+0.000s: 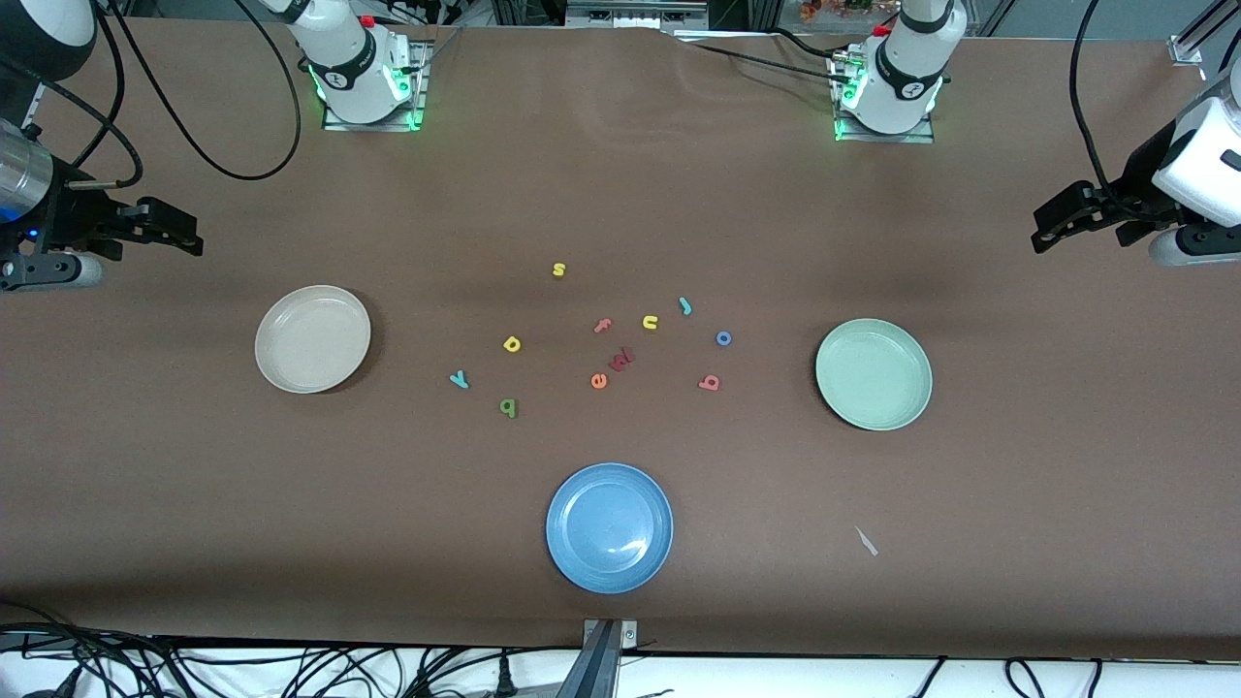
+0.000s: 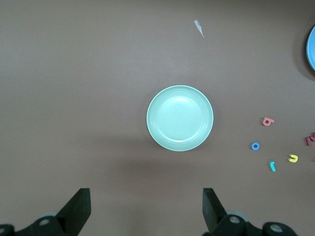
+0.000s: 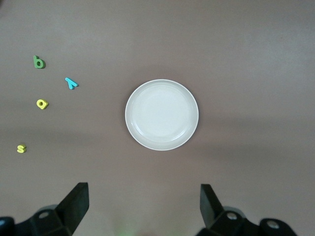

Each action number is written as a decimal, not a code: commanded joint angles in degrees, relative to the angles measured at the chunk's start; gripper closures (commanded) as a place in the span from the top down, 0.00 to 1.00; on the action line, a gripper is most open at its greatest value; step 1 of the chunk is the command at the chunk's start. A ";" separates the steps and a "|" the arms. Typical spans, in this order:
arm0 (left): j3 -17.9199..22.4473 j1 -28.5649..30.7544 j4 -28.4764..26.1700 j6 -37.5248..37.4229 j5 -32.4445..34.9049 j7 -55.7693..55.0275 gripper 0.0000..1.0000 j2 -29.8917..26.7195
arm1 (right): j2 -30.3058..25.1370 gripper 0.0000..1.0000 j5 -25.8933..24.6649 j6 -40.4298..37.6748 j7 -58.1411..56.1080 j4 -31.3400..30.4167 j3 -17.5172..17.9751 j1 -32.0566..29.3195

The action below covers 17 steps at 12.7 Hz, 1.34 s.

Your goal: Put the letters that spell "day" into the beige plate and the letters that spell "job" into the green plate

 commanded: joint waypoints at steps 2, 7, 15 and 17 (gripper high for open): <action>-0.46 0.29 1.58 -0.50 0.85 0.00 1.00 0.72 | 0.00 1.00 -0.72 -0.57 0.82 0.76 0.44 -0.13; -0.46 0.20 1.14 -0.76 -0.63 -0.09 1.00 0.81 | 0.00 1.00 -0.72 -0.48 0.82 0.76 0.44 -0.13; -0.55 0.12 0.96 -0.86 -0.73 -0.09 1.00 1.16 | 0.00 1.00 -0.64 -0.74 0.82 0.76 0.44 -0.13; -0.55 0.12 0.96 -0.77 -0.73 -0.18 1.00 1.33 | 0.00 1.00 -0.64 -0.65 0.82 0.76 0.44 -0.13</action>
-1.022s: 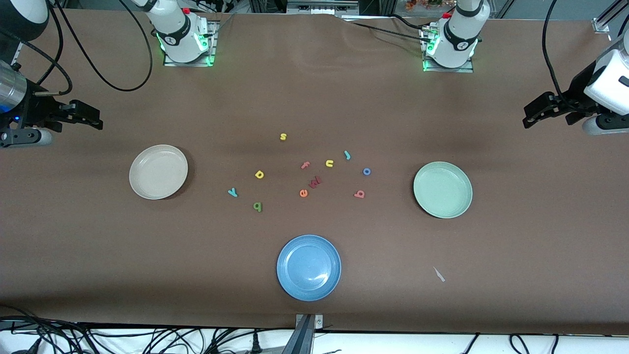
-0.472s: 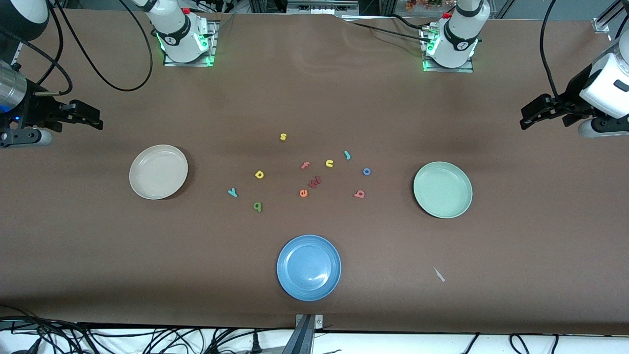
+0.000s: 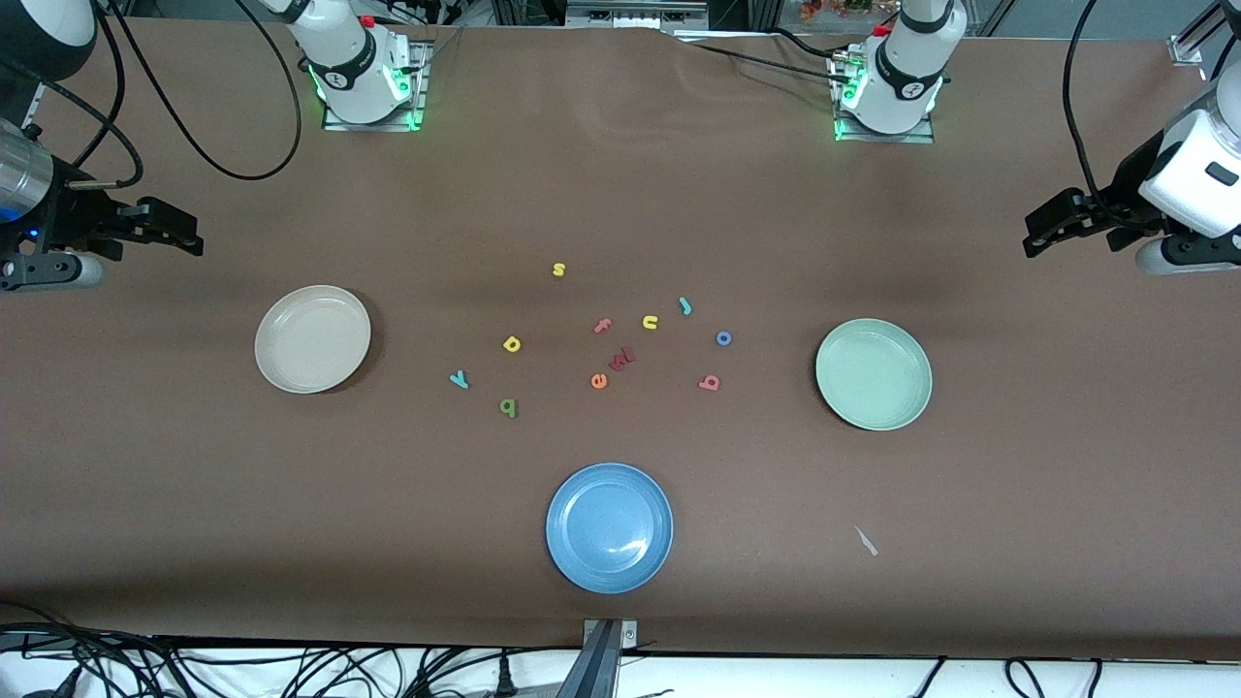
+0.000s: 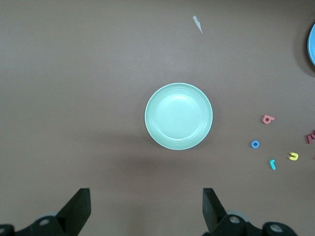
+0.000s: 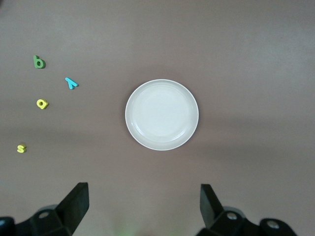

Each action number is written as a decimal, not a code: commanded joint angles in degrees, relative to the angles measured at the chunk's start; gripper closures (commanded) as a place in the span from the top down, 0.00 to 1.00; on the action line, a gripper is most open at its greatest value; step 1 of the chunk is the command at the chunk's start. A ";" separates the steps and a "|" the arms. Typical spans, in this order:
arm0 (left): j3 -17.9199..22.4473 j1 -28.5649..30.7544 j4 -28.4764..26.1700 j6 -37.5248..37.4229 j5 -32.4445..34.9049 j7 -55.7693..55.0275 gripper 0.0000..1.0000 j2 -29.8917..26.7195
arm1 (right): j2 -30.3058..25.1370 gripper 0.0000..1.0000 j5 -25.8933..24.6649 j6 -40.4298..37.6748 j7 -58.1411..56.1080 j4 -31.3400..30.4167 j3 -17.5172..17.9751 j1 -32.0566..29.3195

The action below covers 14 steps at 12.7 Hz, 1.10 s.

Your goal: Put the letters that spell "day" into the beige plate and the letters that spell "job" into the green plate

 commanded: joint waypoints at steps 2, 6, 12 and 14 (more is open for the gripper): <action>-0.31 0.22 0.97 -0.66 -0.58 -0.17 1.00 0.55 | 0.01 1.00 -0.72 -0.64 0.82 0.76 0.42 -0.14; -0.39 -0.31 0.97 -0.83 -0.58 -0.61 1.00 1.08 | 0.09 1.00 -0.72 -0.55 0.82 0.76 0.33 -0.14; -0.48 -0.48 0.97 -0.57 -0.67 -0.44 1.00 1.43 | 0.09 1.00 -0.72 -0.46 0.90 0.76 0.33 -0.14; -0.57 -0.75 0.97 -0.48 -0.67 -0.44 1.00 1.96 | 0.01 1.00 -0.72 -0.55 0.82 0.76 0.42 -0.14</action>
